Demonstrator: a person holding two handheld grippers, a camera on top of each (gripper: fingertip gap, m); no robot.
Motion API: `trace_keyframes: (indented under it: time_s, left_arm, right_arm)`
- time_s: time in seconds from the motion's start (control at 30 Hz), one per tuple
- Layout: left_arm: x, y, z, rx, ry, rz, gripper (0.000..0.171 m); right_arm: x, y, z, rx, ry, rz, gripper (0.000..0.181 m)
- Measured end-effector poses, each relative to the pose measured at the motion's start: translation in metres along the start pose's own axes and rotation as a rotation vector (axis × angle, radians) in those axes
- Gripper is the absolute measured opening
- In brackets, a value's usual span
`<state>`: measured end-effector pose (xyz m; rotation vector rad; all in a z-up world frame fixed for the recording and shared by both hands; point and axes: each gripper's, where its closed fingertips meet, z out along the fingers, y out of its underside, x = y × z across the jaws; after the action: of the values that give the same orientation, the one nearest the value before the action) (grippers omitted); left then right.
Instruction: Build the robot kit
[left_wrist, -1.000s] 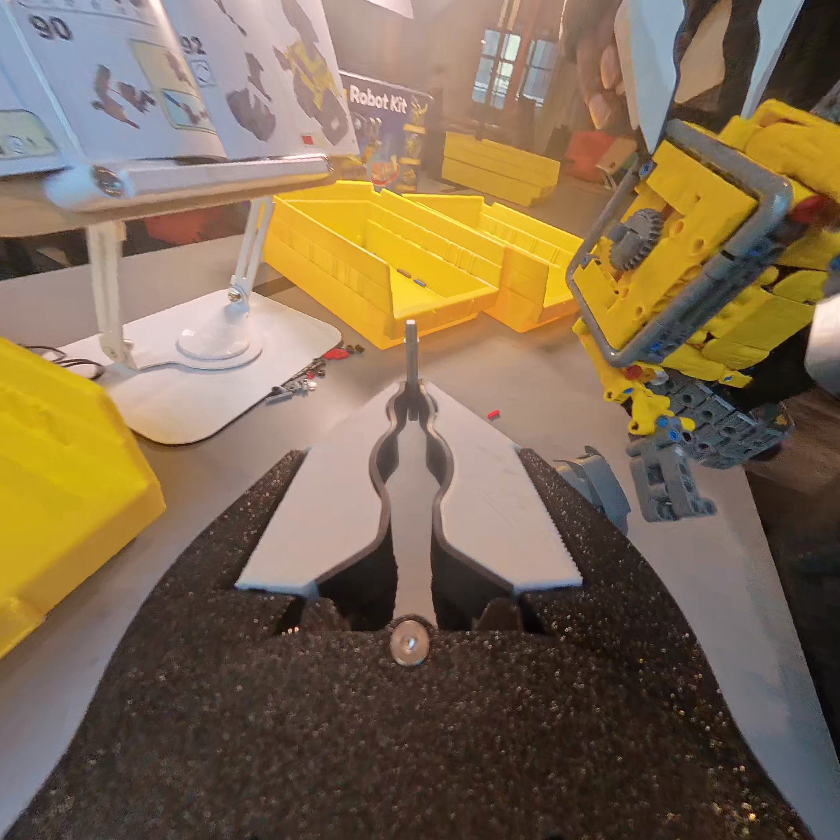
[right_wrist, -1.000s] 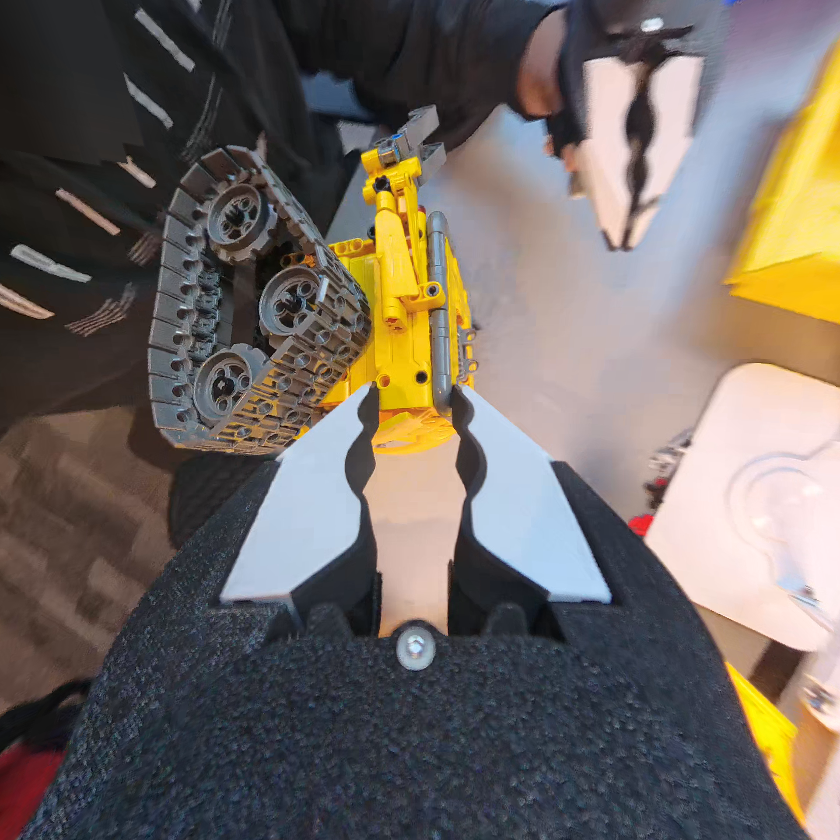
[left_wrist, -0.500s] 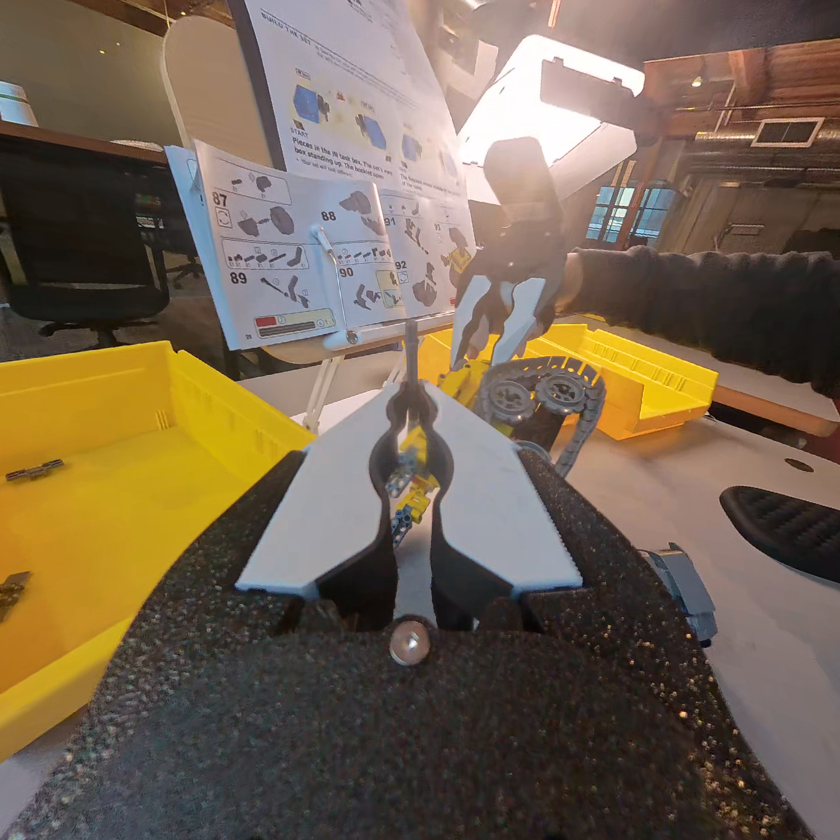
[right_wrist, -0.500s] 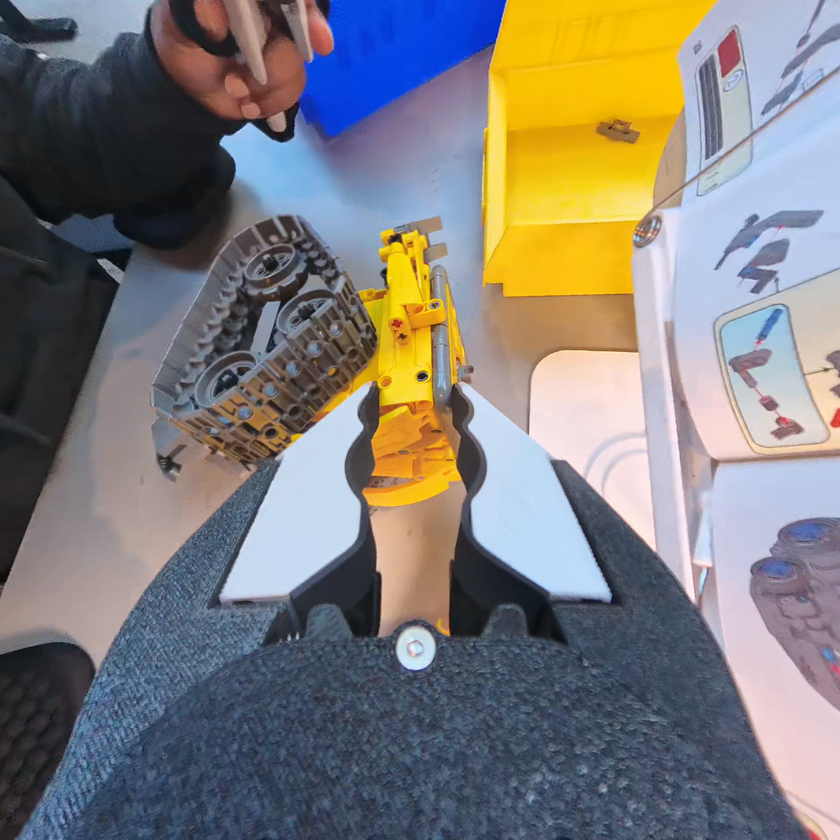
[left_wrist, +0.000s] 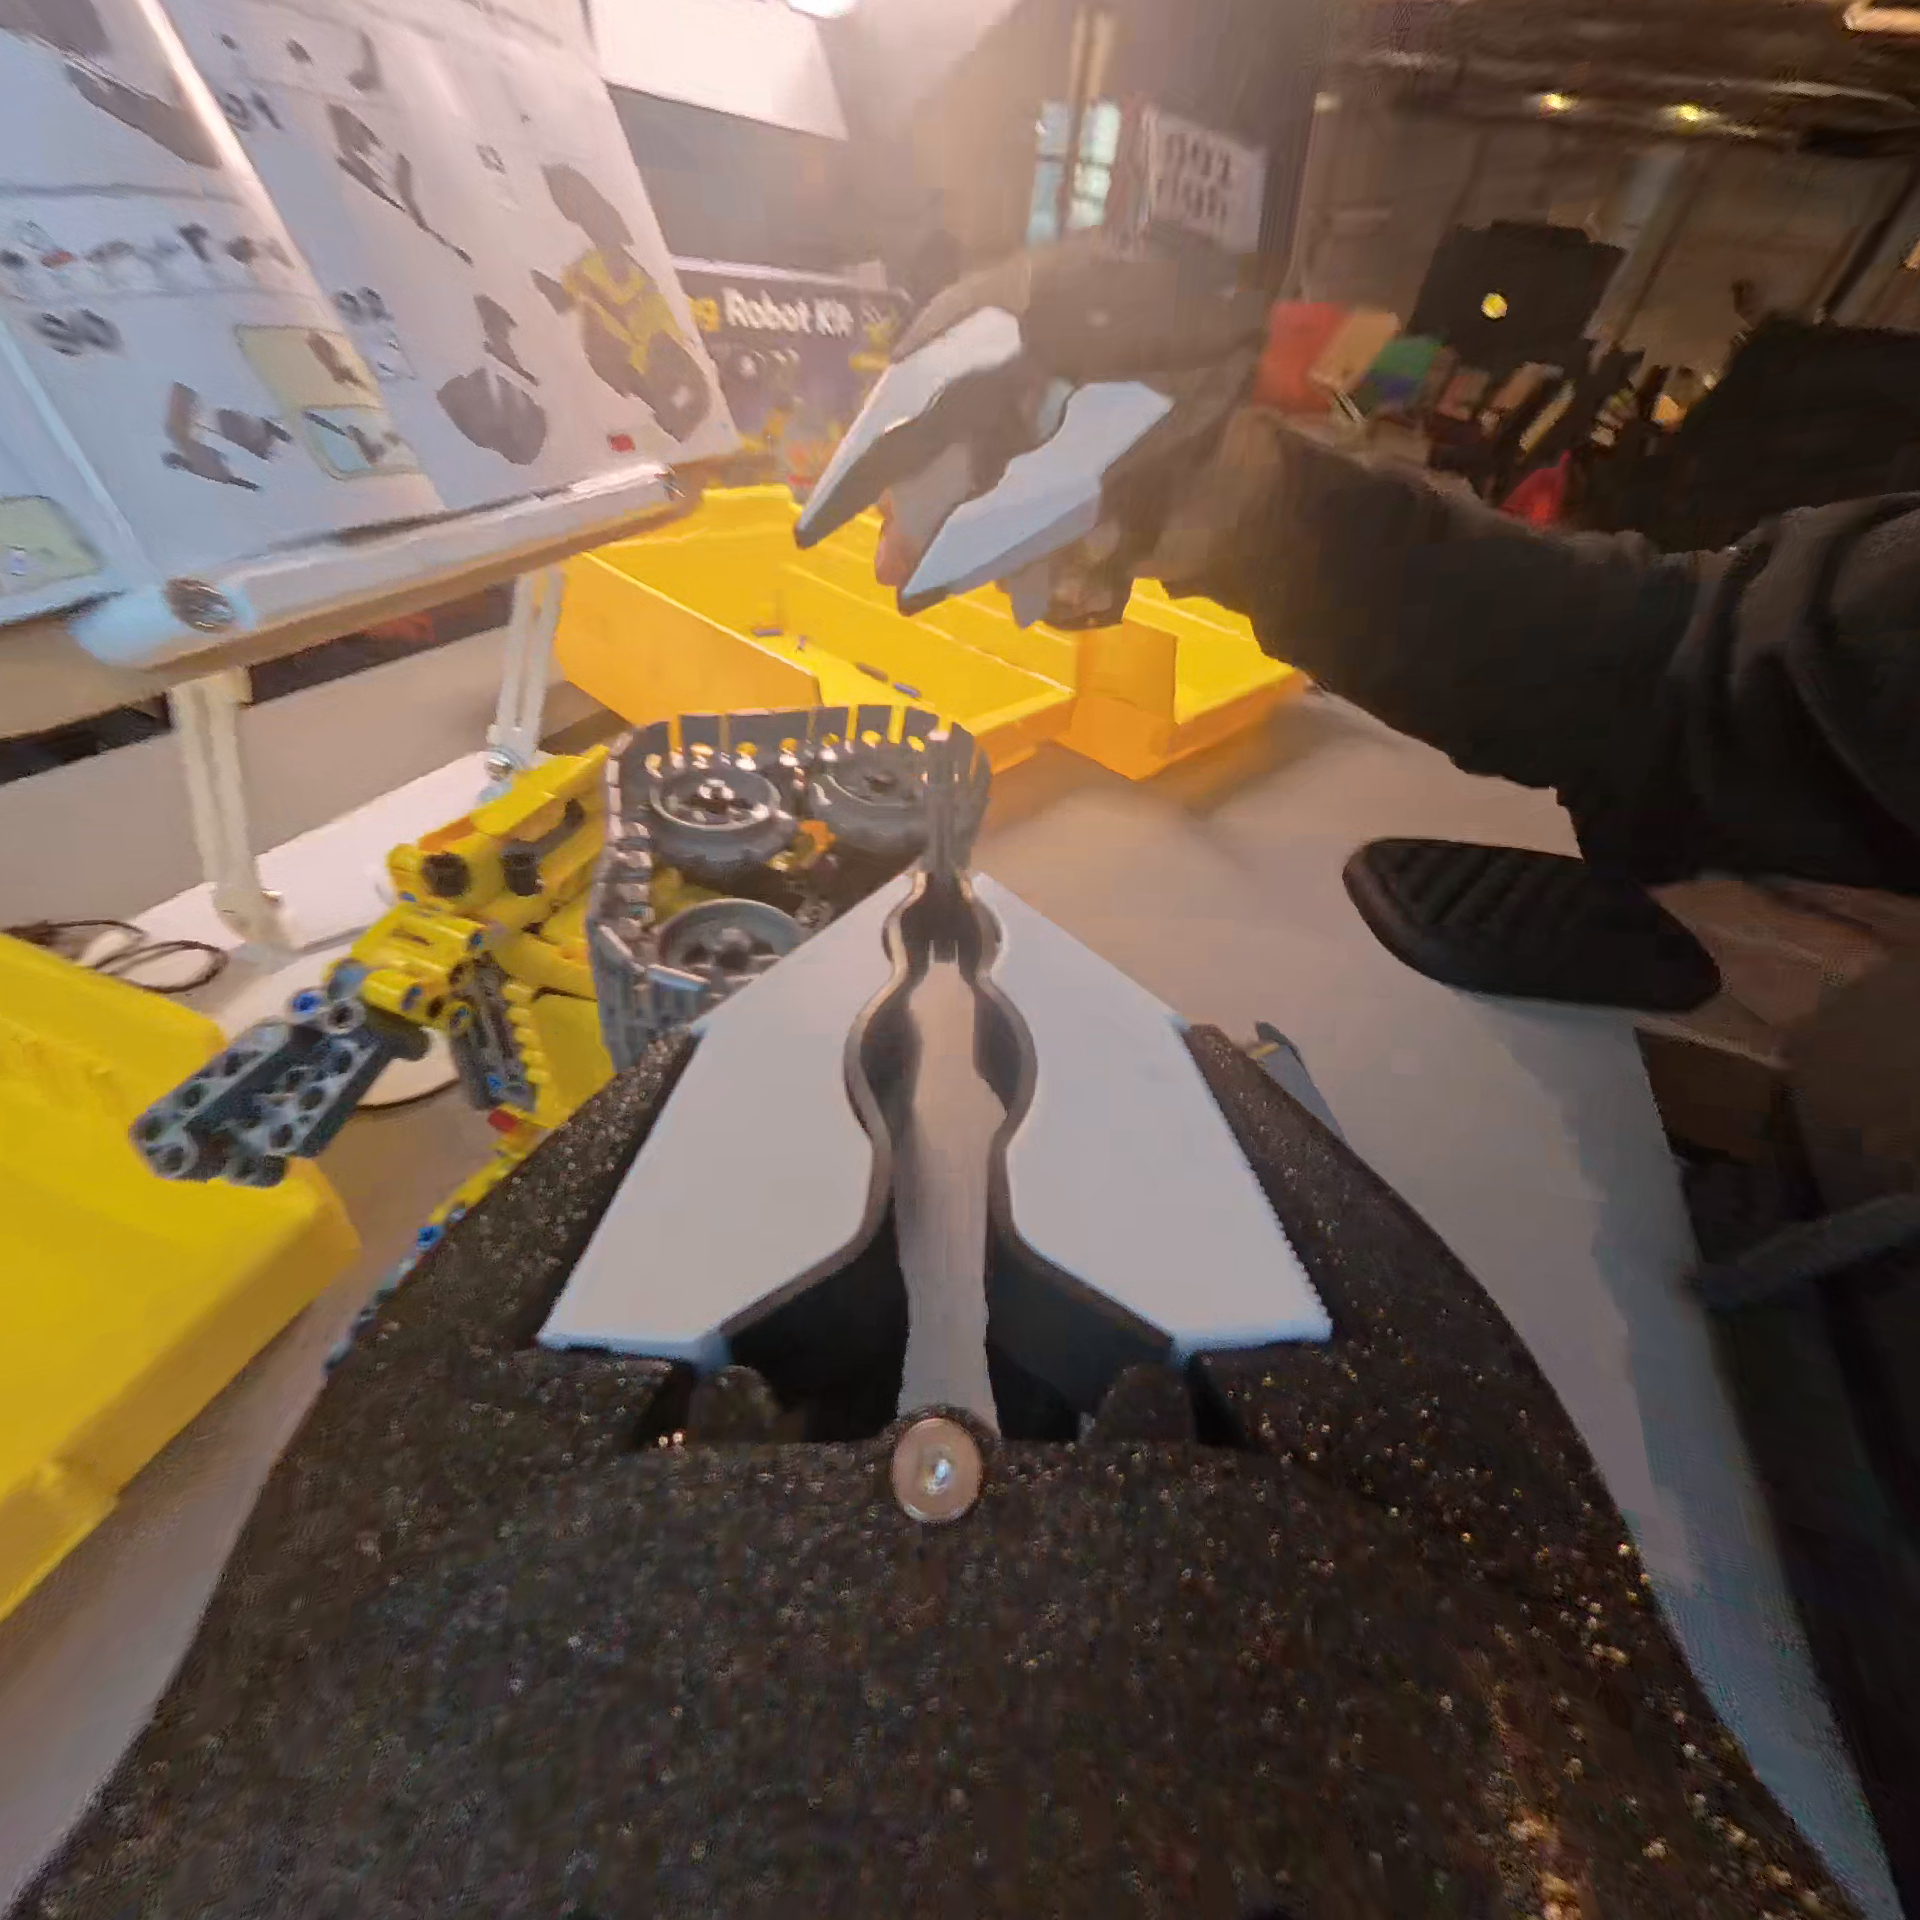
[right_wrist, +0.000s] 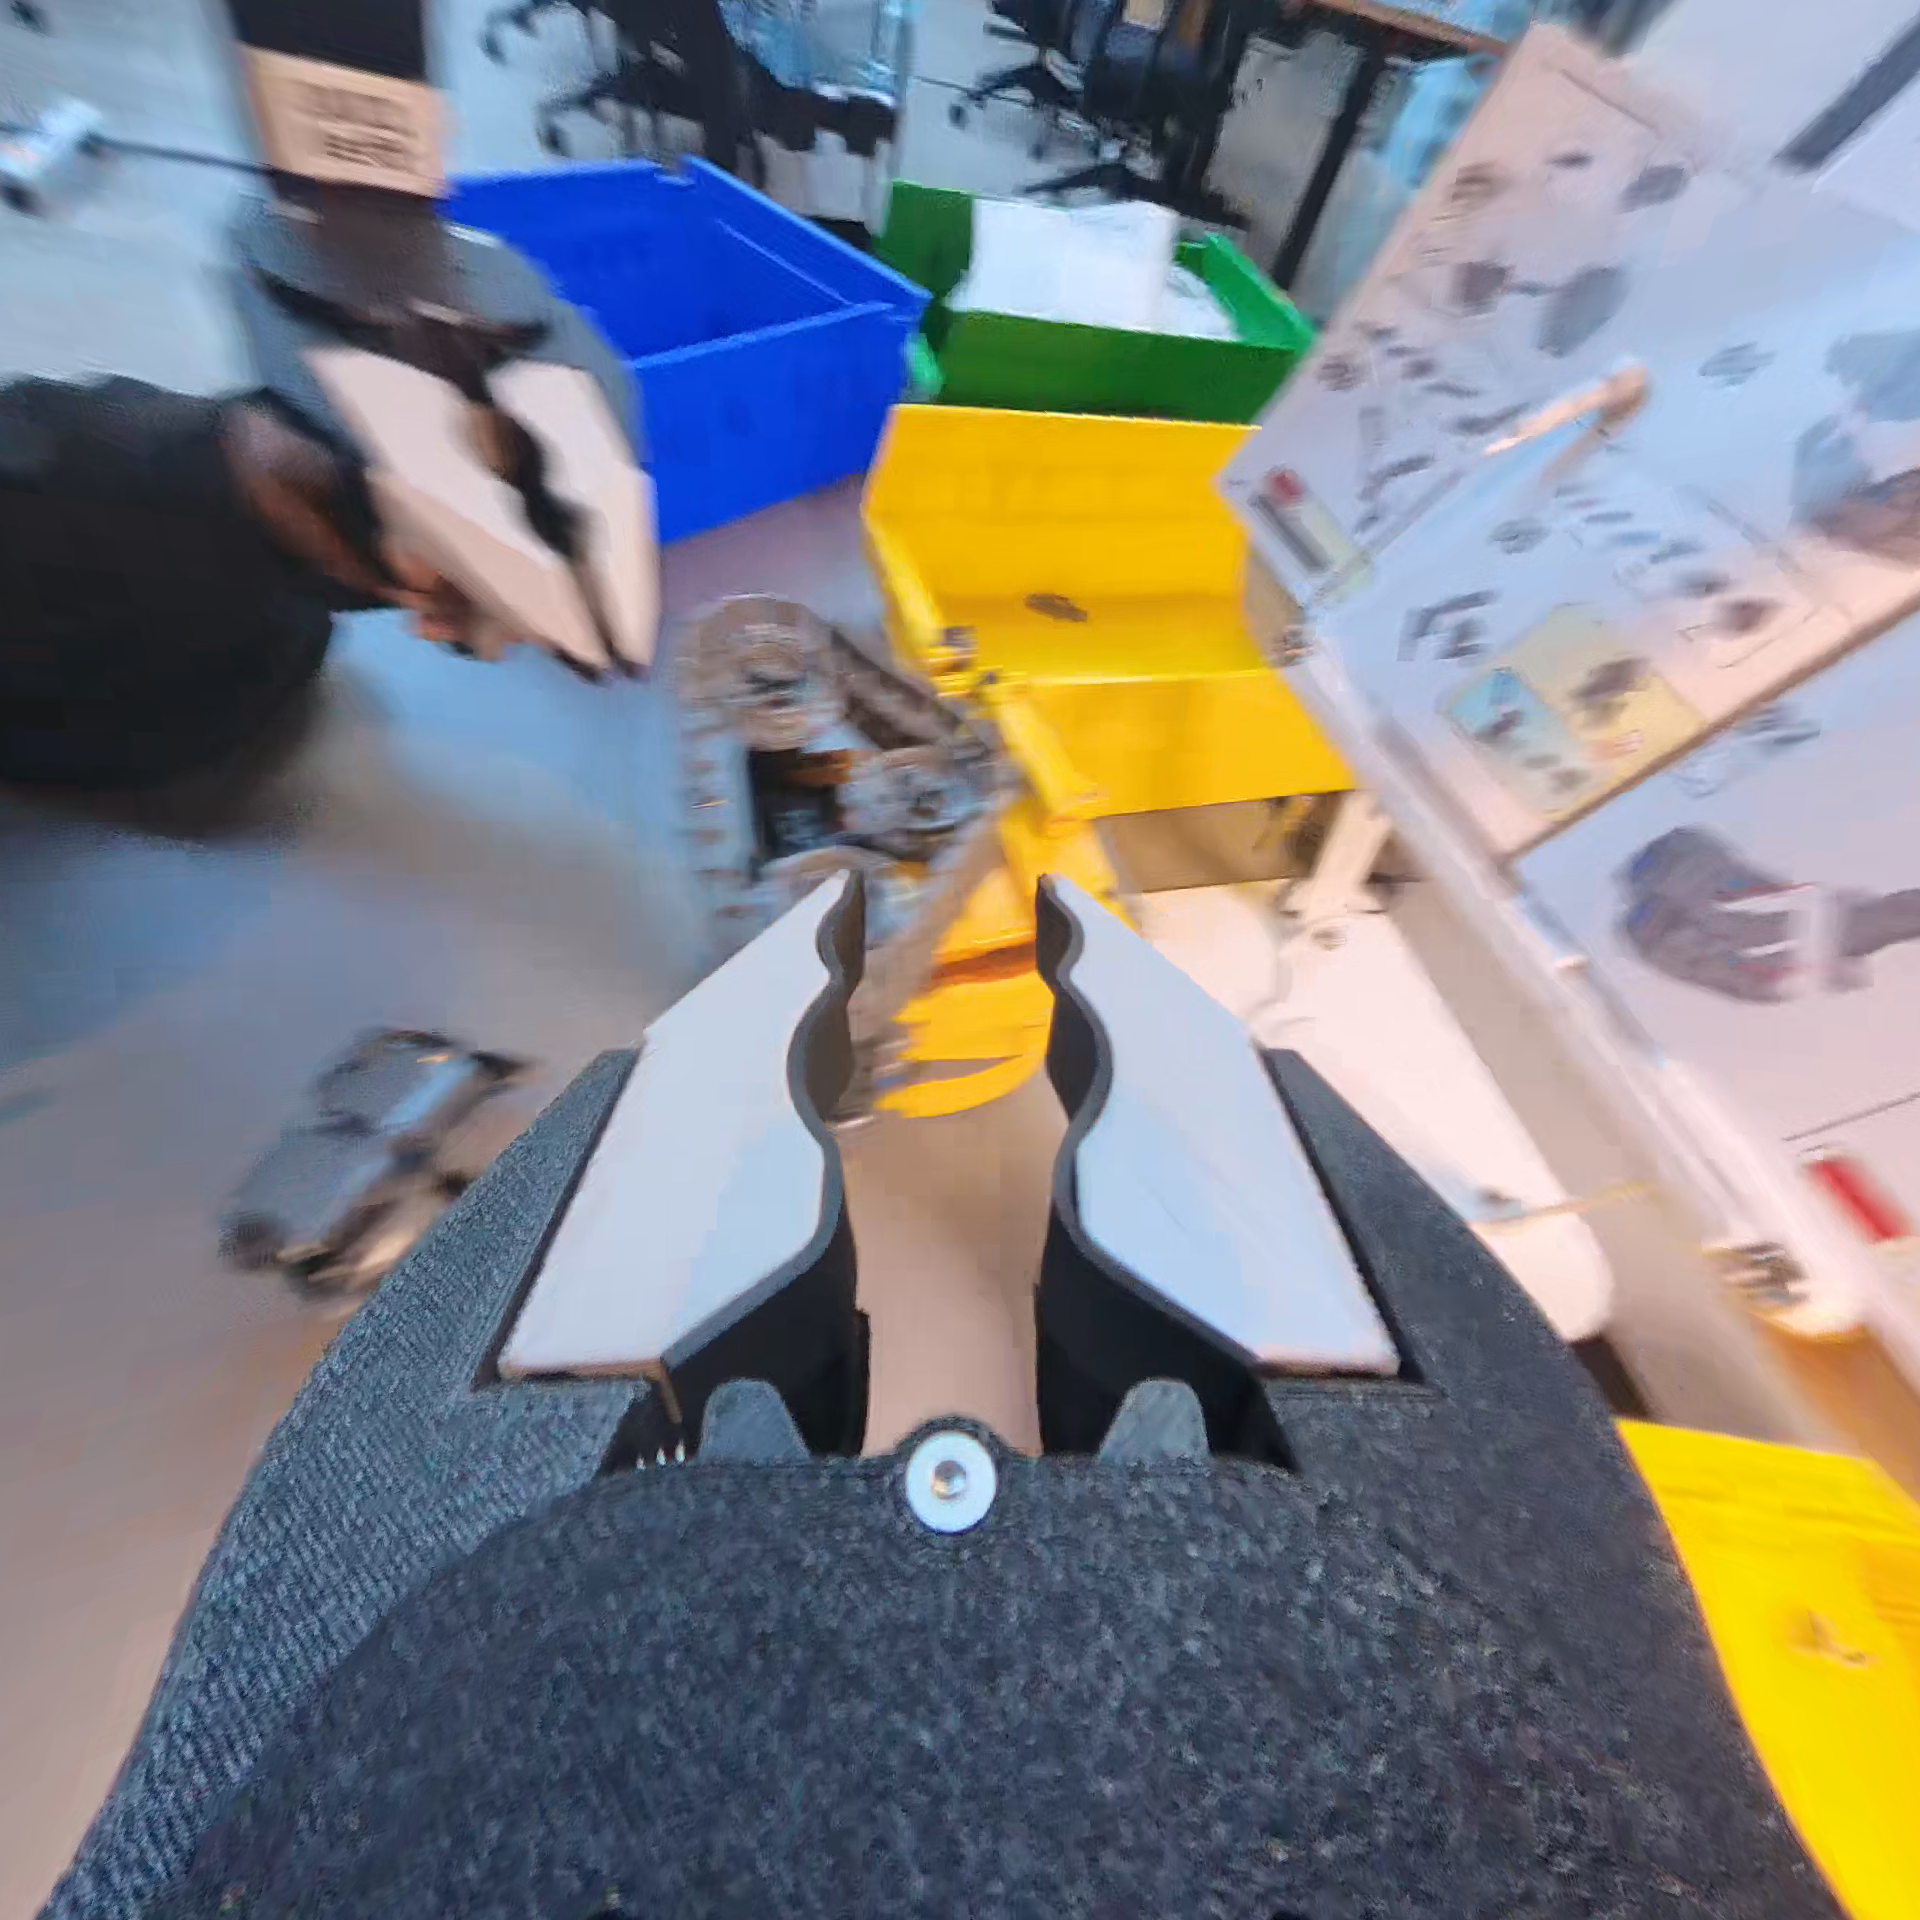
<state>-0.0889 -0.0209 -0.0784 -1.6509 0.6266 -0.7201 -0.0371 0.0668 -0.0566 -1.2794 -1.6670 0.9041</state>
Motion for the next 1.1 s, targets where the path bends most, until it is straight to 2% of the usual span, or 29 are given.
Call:
trace_keyframes:
  time_s: [0.1,0.17,0.23,0.3,0.4,0.43,0.5,0.53,0.63,0.7,0.73,0.8,0.87,0.9,0.93,0.97,1.0,1.1]
  left_arm:
    - [0.027,0.039,0.009,-0.224,0.187,-0.023,0.003]
    - [0.036,0.074,0.009,-0.406,0.258,-0.06,0.003]
    - [0.04,0.108,0.008,-0.571,0.289,-0.094,0.002]
    - [0.041,0.136,0.009,-0.694,0.294,-0.096,0.003]
    - [0.043,0.157,0.01,-0.794,0.29,-0.067,0.013]
    - [0.044,0.159,0.01,-0.804,0.29,-0.065,0.019]
    - [0.04,0.155,0.009,-0.791,0.269,-0.059,0.032]
    - [0.038,0.147,0.008,-0.768,0.247,-0.054,0.037]
    - [0.045,0.108,0.007,-0.629,0.217,-0.05,0.052]
    - [0.06,0.087,0.014,-0.545,0.191,-0.064,0.074]
    - [0.069,0.086,0.02,-0.535,0.173,-0.075,0.089]
    - [0.079,0.103,0.035,-0.594,0.095,-0.075,0.113]
    - [0.076,0.122,0.047,-0.659,-0.017,-0.044,0.127]
    - [0.077,0.125,0.053,-0.656,-0.041,-0.049,0.127]
    - [0.081,0.123,0.059,-0.627,-0.036,-0.08,0.119]
    - [0.084,0.119,0.064,-0.594,-0.024,-0.102,0.105]
    - [0.083,0.114,0.067,-0.571,-0.027,-0.102,0.103]
    - [0.091,0.072,0.069,-0.402,0.076,-0.167,0.101]
  right_arm:
    - [-0.084,0.032,-0.015,-0.066,-0.17,0.087,0.041]
    - [-0.123,0.067,-0.016,-0.149,-0.214,0.103,0.053]
    - [-0.148,0.09,-0.012,-0.194,-0.244,0.156,0.065]
    - [-0.162,0.101,-0.005,-0.203,-0.25,0.179,0.076]
    - [-0.167,0.111,0.011,-0.223,-0.211,0.112,0.086]
    - [-0.169,0.112,0.016,-0.217,-0.208,0.097,0.083]
    - [-0.171,0.113,0.021,-0.21,-0.207,0.047,0.062]
    - [-0.171,0.112,0.021,-0.209,-0.212,0.048,0.059]
    - [-0.167,0.11,0.018,-0.209,-0.207,0.195,0.053]
    - [-0.16,0.109,0.017,-0.2,-0.17,0.336,0.052]
    - [-0.158,0.109,0.017,-0.194,-0.158,0.399,0.052]
    - [-0.156,0.101,0.017,-0.151,-0.17,0.53,0.052]
    - [-0.154,0.092,0.016,-0.099,-0.188,0.618,0.051]
    - [-0.152,0.088,0.016,-0.086,-0.186,0.63,0.051]
    - [-0.152,0.084,0.015,-0.069,-0.184,0.631,0.051]
    - [-0.152,0.078,0.013,-0.051,-0.185,0.627,0.051]
    - [-0.147,0.072,0.01,-0.03,-0.155,0.598,0.046]
    - [-0.133,0.024,-0.018,0.197,-0.124,0.463,0.042]
